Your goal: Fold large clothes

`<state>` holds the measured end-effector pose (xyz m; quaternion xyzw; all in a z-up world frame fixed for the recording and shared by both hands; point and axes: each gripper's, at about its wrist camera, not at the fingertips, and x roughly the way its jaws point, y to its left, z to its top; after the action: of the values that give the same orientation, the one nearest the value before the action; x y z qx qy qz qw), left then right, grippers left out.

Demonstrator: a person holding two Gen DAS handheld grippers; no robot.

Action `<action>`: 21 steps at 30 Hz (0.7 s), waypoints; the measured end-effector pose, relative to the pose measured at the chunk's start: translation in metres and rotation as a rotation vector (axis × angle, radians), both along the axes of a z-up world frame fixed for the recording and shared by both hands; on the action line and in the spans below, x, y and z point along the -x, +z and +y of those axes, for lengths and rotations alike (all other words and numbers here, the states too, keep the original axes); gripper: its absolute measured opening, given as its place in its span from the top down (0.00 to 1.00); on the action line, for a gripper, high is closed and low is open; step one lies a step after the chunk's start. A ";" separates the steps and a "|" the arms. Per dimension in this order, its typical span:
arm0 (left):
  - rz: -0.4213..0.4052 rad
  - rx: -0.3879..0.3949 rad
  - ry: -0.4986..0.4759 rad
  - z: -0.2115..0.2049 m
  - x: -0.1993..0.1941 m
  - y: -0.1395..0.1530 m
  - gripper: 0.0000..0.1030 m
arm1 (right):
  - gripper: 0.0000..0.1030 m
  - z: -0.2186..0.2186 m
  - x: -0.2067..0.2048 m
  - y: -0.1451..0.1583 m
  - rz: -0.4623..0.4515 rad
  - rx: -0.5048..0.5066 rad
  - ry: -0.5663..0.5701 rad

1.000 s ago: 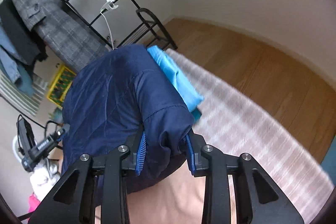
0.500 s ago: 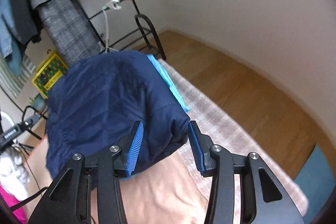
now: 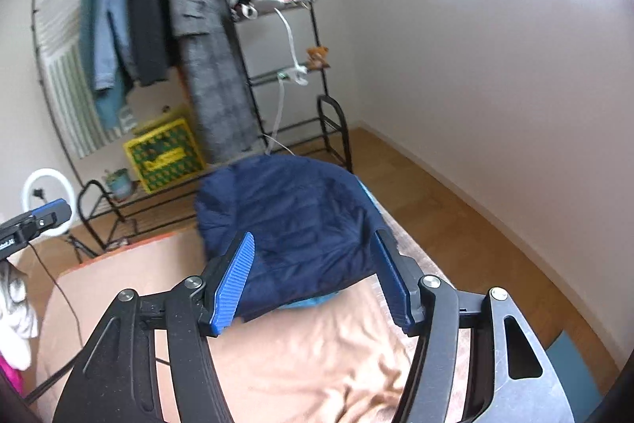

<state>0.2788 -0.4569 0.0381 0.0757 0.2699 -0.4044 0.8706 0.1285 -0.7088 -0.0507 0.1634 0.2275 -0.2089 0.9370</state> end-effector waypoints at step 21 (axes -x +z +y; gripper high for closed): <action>-0.200 0.110 0.051 0.169 0.251 0.115 0.15 | 0.21 0.158 0.154 0.111 -0.184 0.172 0.118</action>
<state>0.0281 -0.2878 0.1536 0.0608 0.1607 -0.3868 0.9060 -0.0250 -0.5513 0.0607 0.0873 0.1309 -0.1561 0.9751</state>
